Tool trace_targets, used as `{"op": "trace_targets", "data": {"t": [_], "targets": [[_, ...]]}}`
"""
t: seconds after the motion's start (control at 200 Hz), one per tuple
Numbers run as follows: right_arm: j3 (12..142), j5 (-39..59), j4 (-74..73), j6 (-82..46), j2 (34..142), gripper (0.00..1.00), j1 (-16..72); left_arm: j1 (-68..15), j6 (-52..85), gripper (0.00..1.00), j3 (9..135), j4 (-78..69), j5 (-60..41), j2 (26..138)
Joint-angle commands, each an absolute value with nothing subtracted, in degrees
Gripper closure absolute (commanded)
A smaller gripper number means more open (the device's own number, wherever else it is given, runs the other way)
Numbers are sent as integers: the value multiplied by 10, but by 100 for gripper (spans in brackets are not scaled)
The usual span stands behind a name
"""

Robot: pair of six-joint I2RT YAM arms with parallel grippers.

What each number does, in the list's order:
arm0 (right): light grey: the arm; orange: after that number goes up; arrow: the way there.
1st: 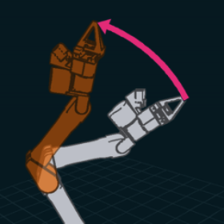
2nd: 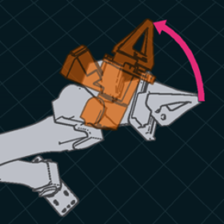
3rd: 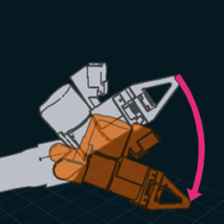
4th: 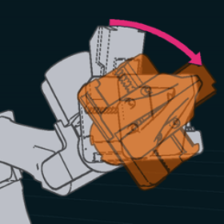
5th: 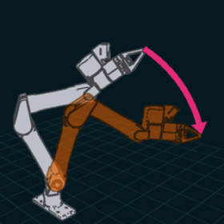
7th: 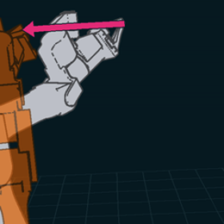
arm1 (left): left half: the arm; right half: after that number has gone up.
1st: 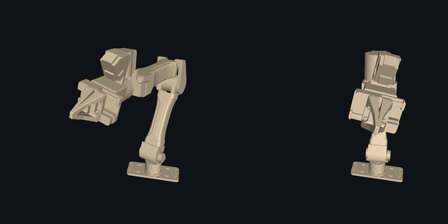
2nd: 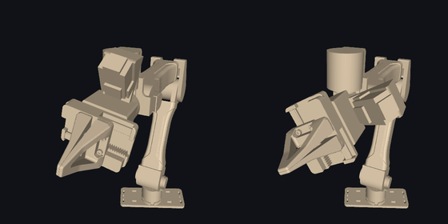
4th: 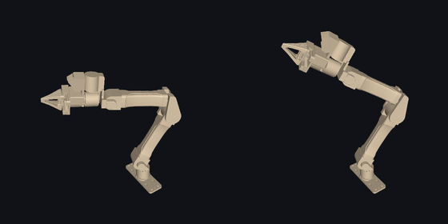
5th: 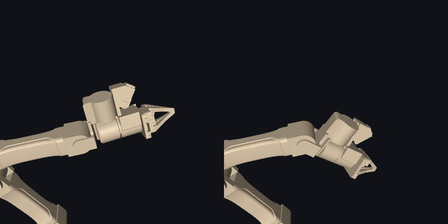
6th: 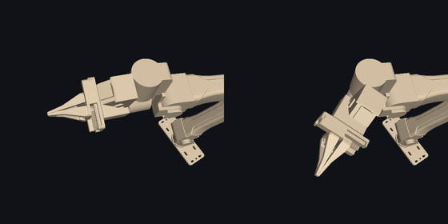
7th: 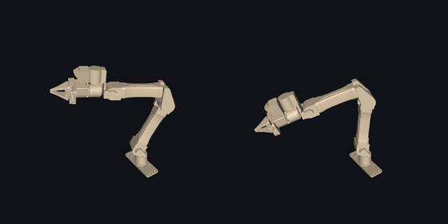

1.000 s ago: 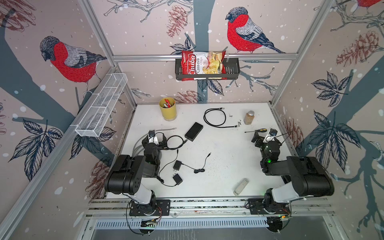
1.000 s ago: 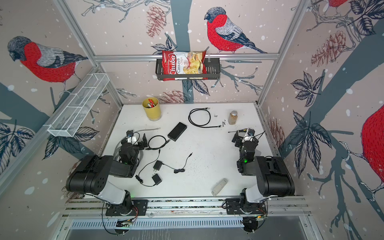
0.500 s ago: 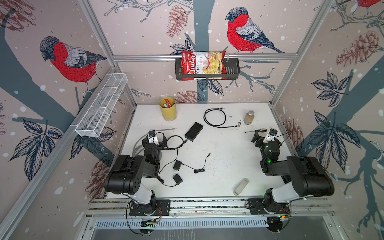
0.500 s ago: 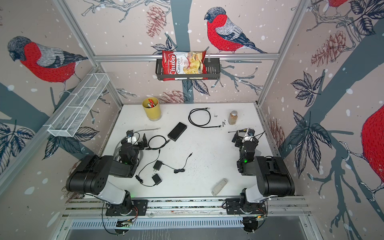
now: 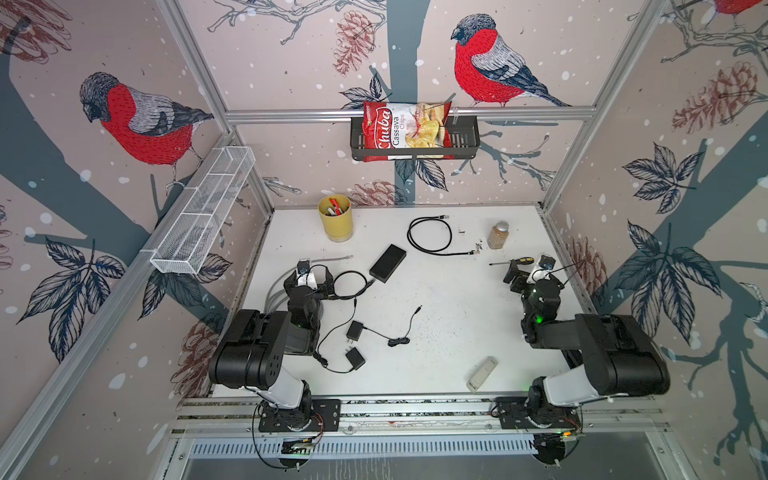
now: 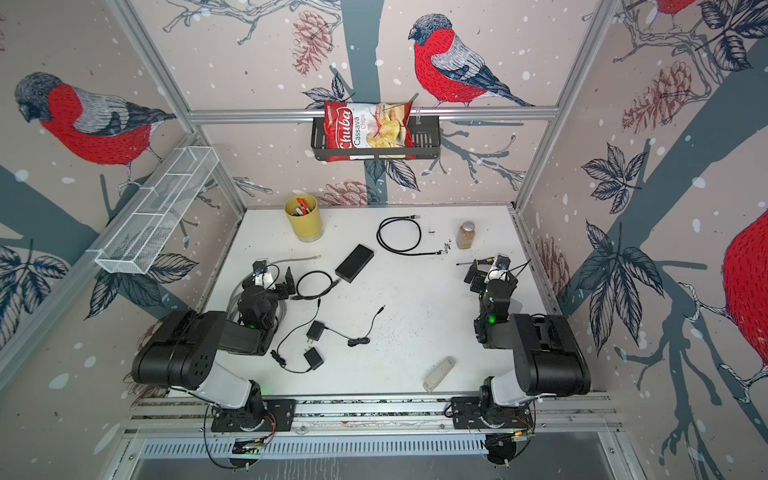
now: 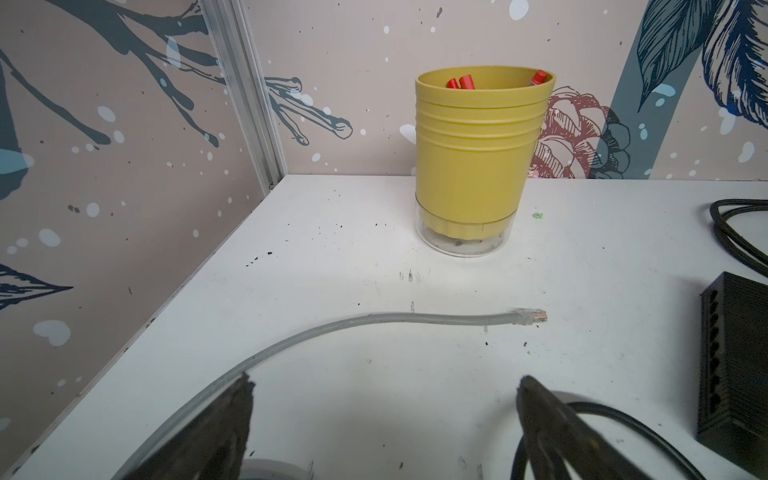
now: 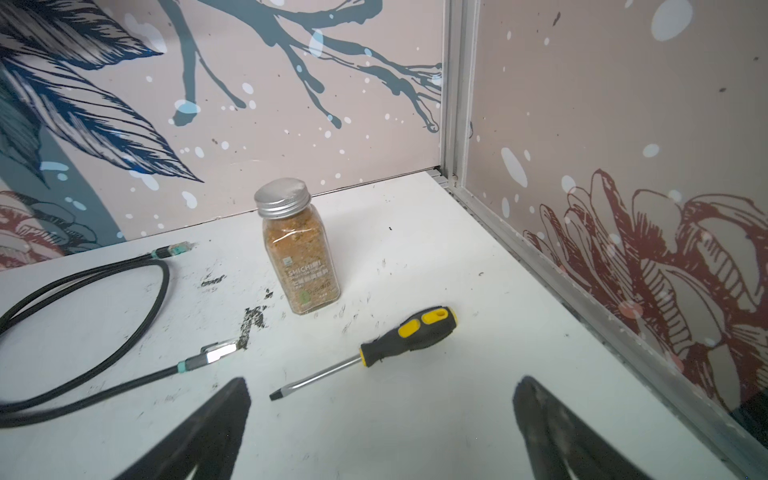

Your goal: Insert the plug into the switch port

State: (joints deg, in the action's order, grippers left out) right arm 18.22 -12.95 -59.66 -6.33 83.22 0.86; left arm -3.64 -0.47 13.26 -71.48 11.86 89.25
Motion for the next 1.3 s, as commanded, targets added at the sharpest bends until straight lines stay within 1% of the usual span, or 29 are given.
{"op": "trace_targets", "data": {"t": [0.0, 0.075, 0.165, 0.245, 0.355, 0.415, 0.56, 0.745, 0.856, 0.961, 1.046, 1.181, 1.296], "targets": [[281, -181, -353, -161, 796, 0, -23, -22, 12, 3, 153, -693, 104, 866], [343, -178, -210, -222, 786, 0, -60, -21, 25, 4, 187, -593, 150, 832], [385, -162, -93, -258, 787, 0, -93, -24, 33, 3, 224, -505, 177, 810], [408, -159, -10, -279, 794, 0, -115, -29, 55, 3, 265, -432, 170, 797], [410, -141, 57, -306, 795, 0, -141, -35, 69, 4, 335, -331, 120, 792], [396, -138, 57, -304, 792, 0, -151, -47, 68, 4, 367, -278, 77, 792], [385, -117, 42, -288, 801, 1, -162, -123, 48, 5, 384, -269, 106, 790], [389, -7, 10, -289, 837, 0, -168, -187, 91, 6, 415, -254, 110, 778], [390, -10, 16, -288, 849, 0, -143, -217, 76, 6, 445, -241, 122, 779], [381, -14, 26, -295, 851, 0, -131, -221, 86, 6, 472, -219, 110, 782], [372, 9, 24, -297, 850, 1, -117, -226, 87, 6, 479, -219, 95, 786], [385, 5, 31, -325, 852, 1, -49, -244, 79, 6, 498, -219, 92, 809], [408, 28, 20, -368, 868, 2, 7, -285, 63, 7, 522, -202, 110, 837]]}}
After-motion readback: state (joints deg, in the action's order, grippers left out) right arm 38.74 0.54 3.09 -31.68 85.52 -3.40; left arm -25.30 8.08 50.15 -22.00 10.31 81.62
